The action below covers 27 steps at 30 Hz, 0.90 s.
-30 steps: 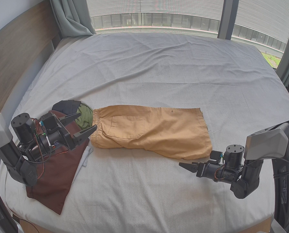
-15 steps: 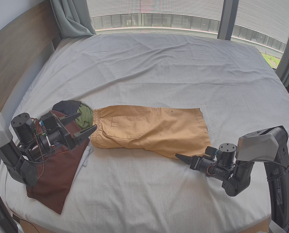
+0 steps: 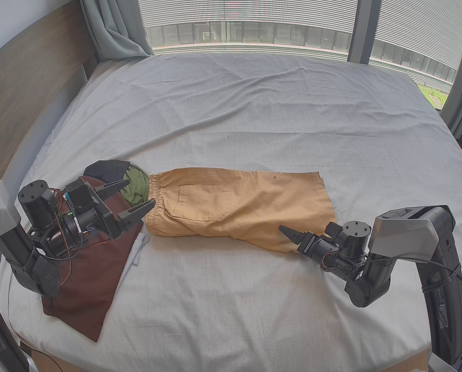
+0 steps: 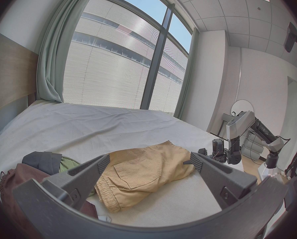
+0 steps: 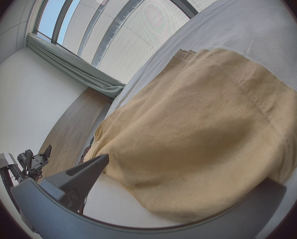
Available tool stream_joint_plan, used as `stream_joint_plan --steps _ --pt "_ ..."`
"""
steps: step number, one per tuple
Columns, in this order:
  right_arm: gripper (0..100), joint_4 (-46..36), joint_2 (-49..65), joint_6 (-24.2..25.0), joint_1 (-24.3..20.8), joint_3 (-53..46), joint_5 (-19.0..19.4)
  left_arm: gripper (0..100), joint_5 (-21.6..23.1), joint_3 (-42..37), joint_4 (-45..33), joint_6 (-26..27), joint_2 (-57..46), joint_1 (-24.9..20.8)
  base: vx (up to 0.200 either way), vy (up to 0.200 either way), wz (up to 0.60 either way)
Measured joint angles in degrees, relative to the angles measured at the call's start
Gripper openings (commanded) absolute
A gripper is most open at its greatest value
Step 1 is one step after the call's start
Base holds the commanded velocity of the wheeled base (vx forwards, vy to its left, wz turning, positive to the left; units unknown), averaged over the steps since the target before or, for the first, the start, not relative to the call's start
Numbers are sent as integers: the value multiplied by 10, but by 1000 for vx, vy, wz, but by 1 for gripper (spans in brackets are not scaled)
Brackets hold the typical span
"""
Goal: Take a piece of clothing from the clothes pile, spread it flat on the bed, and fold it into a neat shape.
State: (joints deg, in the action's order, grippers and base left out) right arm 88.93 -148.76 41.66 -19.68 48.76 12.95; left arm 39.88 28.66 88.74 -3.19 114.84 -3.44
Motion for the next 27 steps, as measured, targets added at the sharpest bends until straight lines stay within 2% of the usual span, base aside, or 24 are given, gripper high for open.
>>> stream_joint_plan --steps 3,4,18,27 --pt "100 0 -1 1 -1 1 0 100 0 1 0 0 0 0 0 0 0" --pt "0 0 -2 0 -1 1 0 100 0 1 0 0 0 0 0 0 0" --pt "0 -5 -4 1 -2 -5 1 100 0 -1 0 0 1 -3 0 0 0" --pt "0 -5 26 -5 -1 -50 3 100 -1 -2 0 0 3 -4 0 0 0"
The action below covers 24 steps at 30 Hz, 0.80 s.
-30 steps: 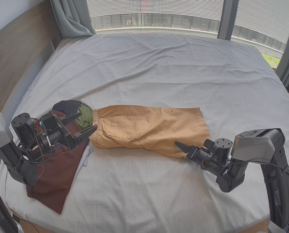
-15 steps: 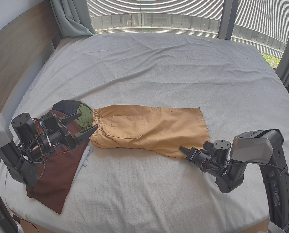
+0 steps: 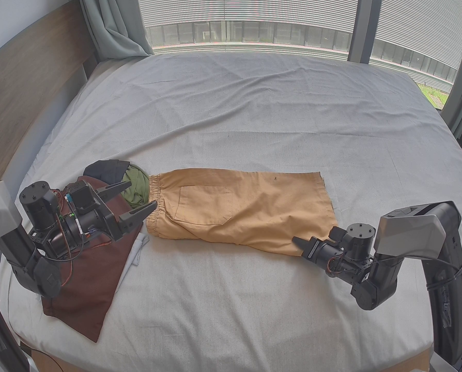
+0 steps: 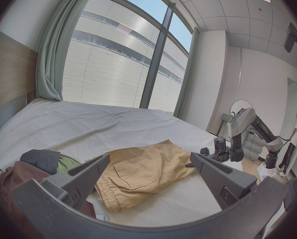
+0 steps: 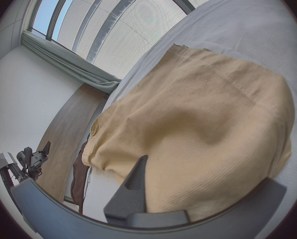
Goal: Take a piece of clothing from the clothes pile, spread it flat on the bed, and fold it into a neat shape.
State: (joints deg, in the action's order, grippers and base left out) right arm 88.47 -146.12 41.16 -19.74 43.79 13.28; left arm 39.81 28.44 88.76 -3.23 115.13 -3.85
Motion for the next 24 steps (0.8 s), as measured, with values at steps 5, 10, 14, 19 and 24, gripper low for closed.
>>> stream_joint_plan --steps 5,10,14,19,24 --pt "0 0 31 -2 2 -38 1 100 1 -2 0 -1 2 0 0 0 0" --pt "0 0 53 -3 3 -78 4 100 2 -3 0 -2 4 -2 0 0 0" --pt "0 -1 69 -21 4 -117 6 100 2 -3 0 -5 5 -3 0 0 0" --pt "0 -1 87 -40 4 -166 7 100 2 -2 0 -8 6 -4 0 0 0" --pt "0 0 108 -49 2 -217 7 100 2 0 -1 -13 10 -5 0 0 0"
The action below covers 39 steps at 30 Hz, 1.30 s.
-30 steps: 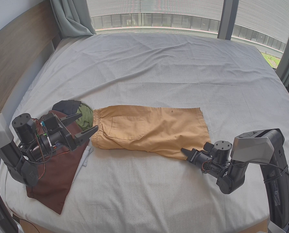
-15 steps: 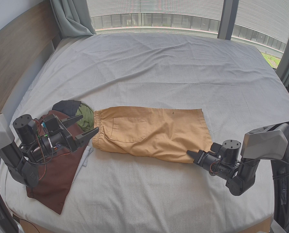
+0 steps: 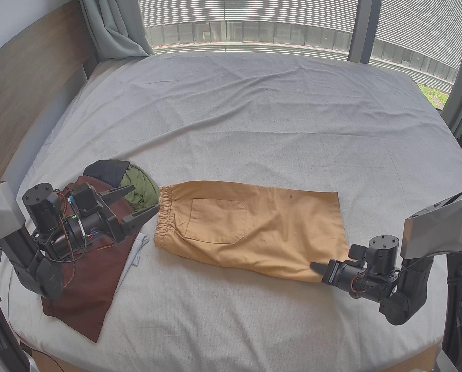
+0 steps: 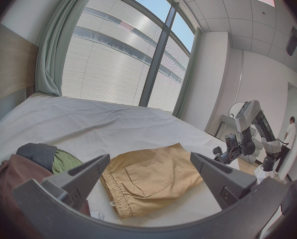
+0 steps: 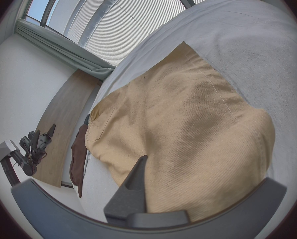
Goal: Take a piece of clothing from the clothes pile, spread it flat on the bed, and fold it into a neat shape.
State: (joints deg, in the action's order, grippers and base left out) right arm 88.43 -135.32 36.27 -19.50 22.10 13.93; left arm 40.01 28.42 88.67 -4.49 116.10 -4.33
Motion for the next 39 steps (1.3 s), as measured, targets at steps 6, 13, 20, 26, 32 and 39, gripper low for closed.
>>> stream_joint_plan --steps 6,13,20,26,32,39 --pt "0 0 22 -33 -1 -70 0 100 -2 6 0 -20 4 -2 0 0 0" --pt "0 0 36 -54 -1 -118 0 100 1 20 -2 -31 7 0 0 0 0" --pt "100 0 36 -54 -3 -122 1 100 -1 30 -4 -51 10 3 0 0 0" --pt "100 0 36 -55 -5 -128 1 100 -2 25 -13 -54 11 -1 0 0 0" --pt "100 0 38 -56 -22 -155 4 100 5 20 -9 -52 13 -2 0 0 0" --pt "100 -1 50 -57 -83 -204 16 100 15 1 -4 -44 15 -1 0 0 0"
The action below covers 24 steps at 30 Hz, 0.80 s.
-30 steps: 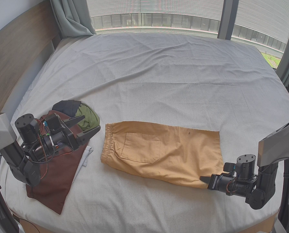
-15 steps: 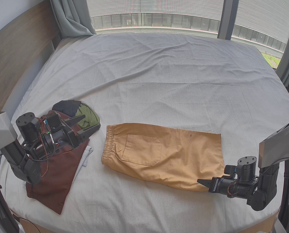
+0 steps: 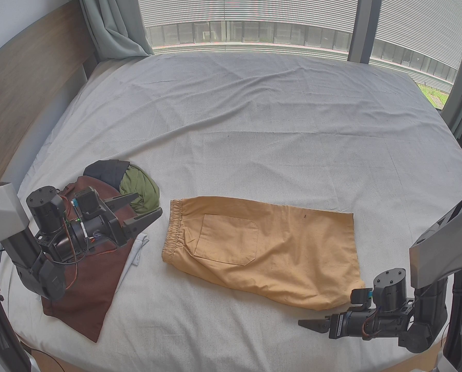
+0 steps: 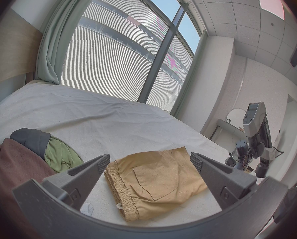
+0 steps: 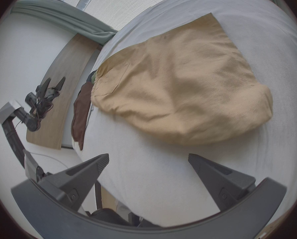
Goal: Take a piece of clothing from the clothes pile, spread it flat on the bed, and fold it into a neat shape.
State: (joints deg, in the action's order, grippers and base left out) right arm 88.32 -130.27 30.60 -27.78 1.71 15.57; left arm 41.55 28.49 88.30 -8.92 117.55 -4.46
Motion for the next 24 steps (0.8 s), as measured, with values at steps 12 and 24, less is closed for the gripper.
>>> stream_joint_plan --steps 12,24 --pt "100 -1 81 5 -71 -7 16 100 -29 -4 2 -14 1 -15 0 0 0" --pt "100 -1 173 1 -64 40 21 100 -23 -1 2 -62 -23 -25 0 0 0"
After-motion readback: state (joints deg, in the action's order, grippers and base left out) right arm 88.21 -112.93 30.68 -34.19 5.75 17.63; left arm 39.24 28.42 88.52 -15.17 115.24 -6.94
